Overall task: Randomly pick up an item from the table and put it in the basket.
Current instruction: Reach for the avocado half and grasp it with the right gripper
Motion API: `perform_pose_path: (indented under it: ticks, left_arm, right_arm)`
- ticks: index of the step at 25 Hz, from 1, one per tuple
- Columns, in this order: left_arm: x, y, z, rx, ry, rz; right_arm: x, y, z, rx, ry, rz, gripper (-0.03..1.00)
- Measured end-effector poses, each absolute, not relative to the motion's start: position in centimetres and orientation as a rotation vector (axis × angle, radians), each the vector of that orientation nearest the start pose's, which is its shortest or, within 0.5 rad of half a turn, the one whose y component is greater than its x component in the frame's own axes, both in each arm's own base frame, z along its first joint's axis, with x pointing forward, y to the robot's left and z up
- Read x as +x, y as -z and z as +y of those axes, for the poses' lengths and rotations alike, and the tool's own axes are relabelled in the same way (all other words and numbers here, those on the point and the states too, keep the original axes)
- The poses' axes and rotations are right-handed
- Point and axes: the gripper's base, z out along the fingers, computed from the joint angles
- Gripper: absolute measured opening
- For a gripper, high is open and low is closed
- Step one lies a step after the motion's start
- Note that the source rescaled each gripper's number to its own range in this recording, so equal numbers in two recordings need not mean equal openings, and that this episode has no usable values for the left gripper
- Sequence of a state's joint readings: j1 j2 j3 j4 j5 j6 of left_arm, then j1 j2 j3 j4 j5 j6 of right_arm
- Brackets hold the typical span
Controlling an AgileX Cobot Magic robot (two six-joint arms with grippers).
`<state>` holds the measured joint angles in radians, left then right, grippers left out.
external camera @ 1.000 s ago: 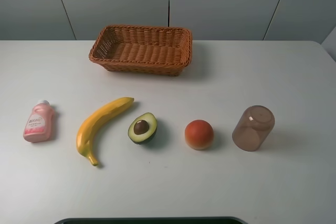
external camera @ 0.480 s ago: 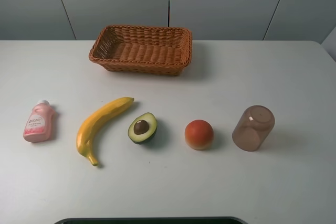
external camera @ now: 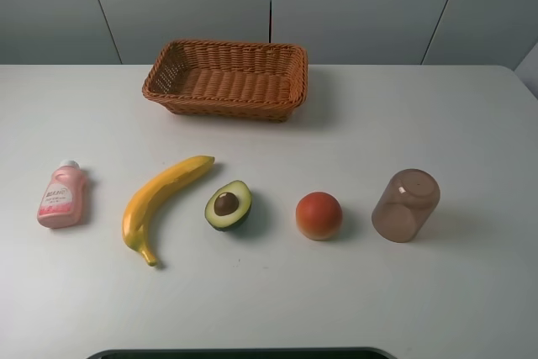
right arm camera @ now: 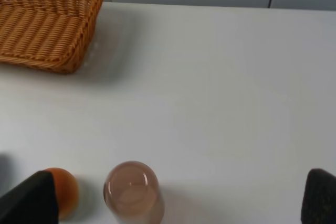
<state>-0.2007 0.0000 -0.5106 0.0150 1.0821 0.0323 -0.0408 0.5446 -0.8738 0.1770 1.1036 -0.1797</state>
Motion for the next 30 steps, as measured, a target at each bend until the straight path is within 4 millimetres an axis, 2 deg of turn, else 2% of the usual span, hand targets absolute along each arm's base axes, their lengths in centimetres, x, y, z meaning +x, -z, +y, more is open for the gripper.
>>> perform_pose_path:
  ticks: [4,8,14,18,23,30]
  left_arm:
    - [-0.7,-27.8,0.3,0.238,0.087,2.042]
    - [-0.7,-27.8,0.3,0.238,0.087,2.042]
    - [-0.7,-27.8,0.3,0.238,0.087,2.042]
    - [-0.7,-27.8,0.3,0.238,0.087,2.042]
    - [-0.7,-27.8,0.3,0.235,0.088,2.043]
    - [-0.7,-27.8,0.3,0.235,0.088,2.043]
  right_arm:
    - [10.9,-38.0,1.4,-0.235,-0.143,2.301,1.0]
    - [14.3,-37.5,2.1,-0.301,-0.213,2.336,1.0]
    - [17.6,-35.8,6.1,-0.494,-0.278,2.348,1.0]
    - [19.4,-33.6,10.0,-0.601,-0.306,2.407,1.0]
    - [20.8,-29.7,15.2,-0.695,-0.336,2.512,1.0]
    - [22.5,-24.4,19.4,-0.663,-0.381,2.649,1.0]
